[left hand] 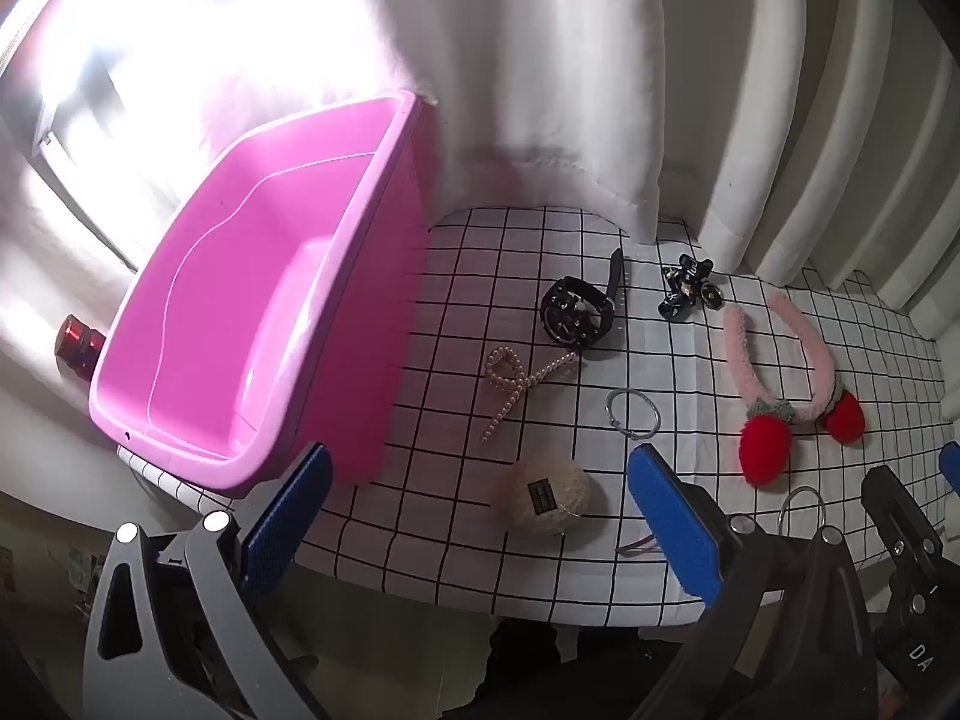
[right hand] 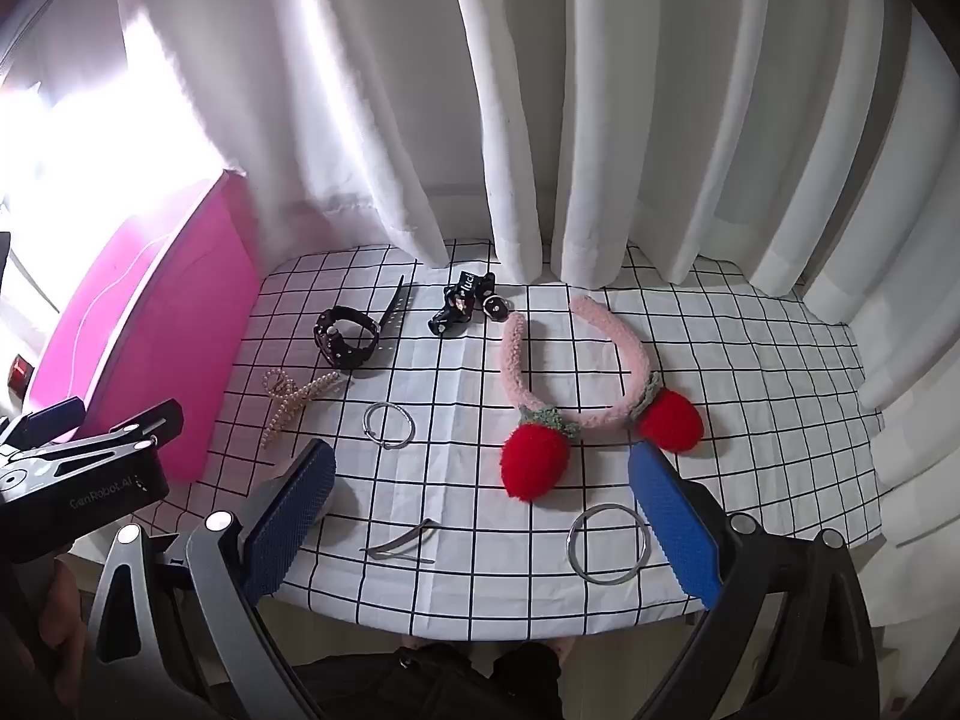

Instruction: Organize jewelry

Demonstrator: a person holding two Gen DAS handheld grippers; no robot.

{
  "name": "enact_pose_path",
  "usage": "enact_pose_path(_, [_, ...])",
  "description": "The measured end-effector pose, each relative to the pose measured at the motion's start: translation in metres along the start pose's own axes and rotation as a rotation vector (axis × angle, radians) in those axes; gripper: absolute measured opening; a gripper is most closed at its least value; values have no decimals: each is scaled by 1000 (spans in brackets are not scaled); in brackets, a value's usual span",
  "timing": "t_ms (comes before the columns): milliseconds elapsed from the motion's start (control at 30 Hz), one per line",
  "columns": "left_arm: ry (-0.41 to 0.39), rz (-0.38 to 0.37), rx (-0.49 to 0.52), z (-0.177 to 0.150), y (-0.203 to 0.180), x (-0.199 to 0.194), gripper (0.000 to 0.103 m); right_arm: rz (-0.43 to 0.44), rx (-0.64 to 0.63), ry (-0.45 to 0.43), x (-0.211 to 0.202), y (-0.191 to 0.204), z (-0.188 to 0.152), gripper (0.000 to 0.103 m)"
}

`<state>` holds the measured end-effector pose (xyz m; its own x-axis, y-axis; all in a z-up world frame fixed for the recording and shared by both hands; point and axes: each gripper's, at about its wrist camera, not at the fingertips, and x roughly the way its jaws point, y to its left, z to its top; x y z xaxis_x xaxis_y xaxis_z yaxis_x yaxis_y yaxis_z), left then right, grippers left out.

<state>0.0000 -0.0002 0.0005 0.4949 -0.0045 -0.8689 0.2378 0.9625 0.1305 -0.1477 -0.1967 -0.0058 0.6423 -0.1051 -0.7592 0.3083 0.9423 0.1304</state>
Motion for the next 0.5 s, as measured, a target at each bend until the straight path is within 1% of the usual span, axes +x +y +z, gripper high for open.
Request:
enact_pose_path(100, [0, -4, 2, 0, -2, 1, 97, 2, 0, -2, 0, 0, 0, 94])
enact_pose_path(167, [19, -28, -3, 6, 6, 9, 97, 3, 0, 0, 1, 0, -1, 94])
enact_pose_path(200, [1, -14, -7, 2, 4, 6, 97, 4, 0, 0, 1, 0, -1, 94])
enact_pose_path(300, [-1, 0, -4, 0, 1, 5, 97, 4, -1, 1, 1, -1, -1, 94])
enact_pose_path(500, [1, -3, -4, 0, 1, 4, 97, 0, -4, -1, 1, 1, -2, 94])
